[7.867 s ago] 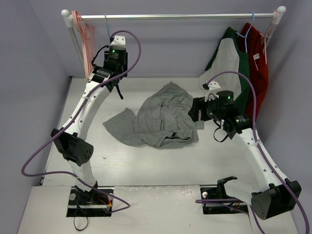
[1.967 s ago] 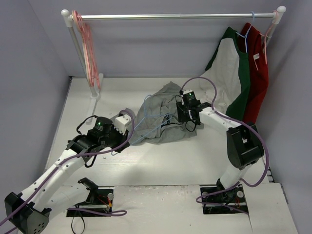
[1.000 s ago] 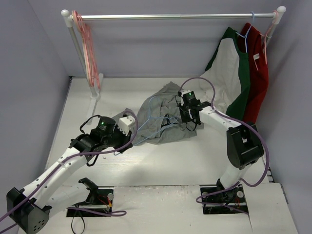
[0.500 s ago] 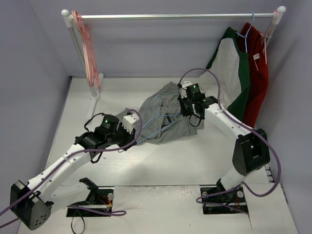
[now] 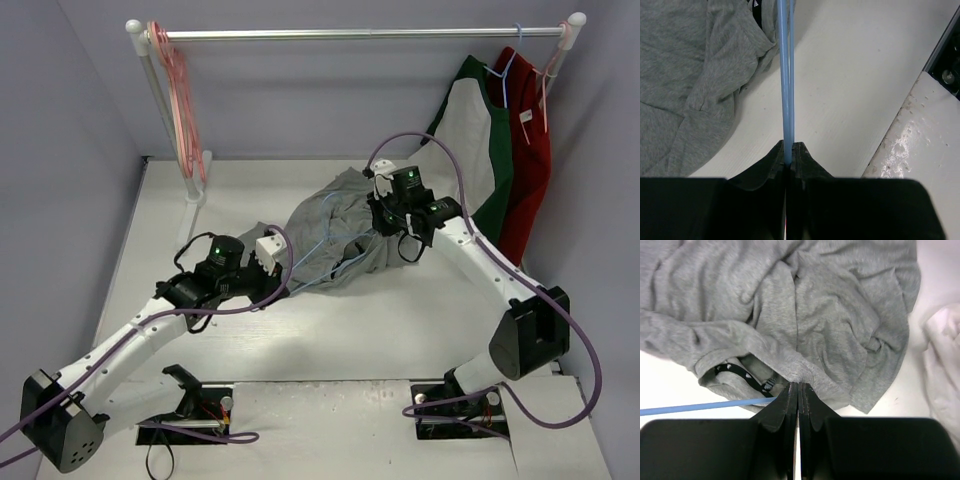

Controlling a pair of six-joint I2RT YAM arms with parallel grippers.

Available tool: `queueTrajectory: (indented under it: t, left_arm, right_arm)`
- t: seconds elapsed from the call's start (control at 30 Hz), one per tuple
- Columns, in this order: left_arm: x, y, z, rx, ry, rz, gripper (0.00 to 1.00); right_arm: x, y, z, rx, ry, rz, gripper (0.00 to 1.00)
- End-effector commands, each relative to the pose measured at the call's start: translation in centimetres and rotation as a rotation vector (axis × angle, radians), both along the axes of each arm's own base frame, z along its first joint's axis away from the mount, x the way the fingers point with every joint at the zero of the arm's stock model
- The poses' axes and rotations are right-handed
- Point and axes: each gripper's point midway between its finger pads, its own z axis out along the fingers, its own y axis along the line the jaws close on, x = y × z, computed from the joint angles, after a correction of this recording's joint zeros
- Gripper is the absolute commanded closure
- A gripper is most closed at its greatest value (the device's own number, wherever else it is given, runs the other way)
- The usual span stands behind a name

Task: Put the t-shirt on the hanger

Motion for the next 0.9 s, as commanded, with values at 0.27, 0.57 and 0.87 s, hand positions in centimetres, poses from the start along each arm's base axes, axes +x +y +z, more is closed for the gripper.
queueTrajectory:
  t: [0.27, 0.57, 0.87]
  left_arm:
    - [3.6, -3.0, 8.2, -0.256, -0.26, 0.04, 1.0]
    - [5.5, -4.7, 15.9, -0.468, -0.407, 0.062, 1.0]
    - [4.8, -7.1, 16.2, -0.542, -0.386, 0.035, 1.0]
  right_arm:
    - [-1.1, 2.5, 17.3, 0.137, -0.397, 0.249, 1.0]
    - [-1.6, 3.8, 21.9, 0.171, -0.459, 0.31, 1.0]
    - [-1.8, 6.3, 21.2, 0.221, -0.438, 0.312, 1.0]
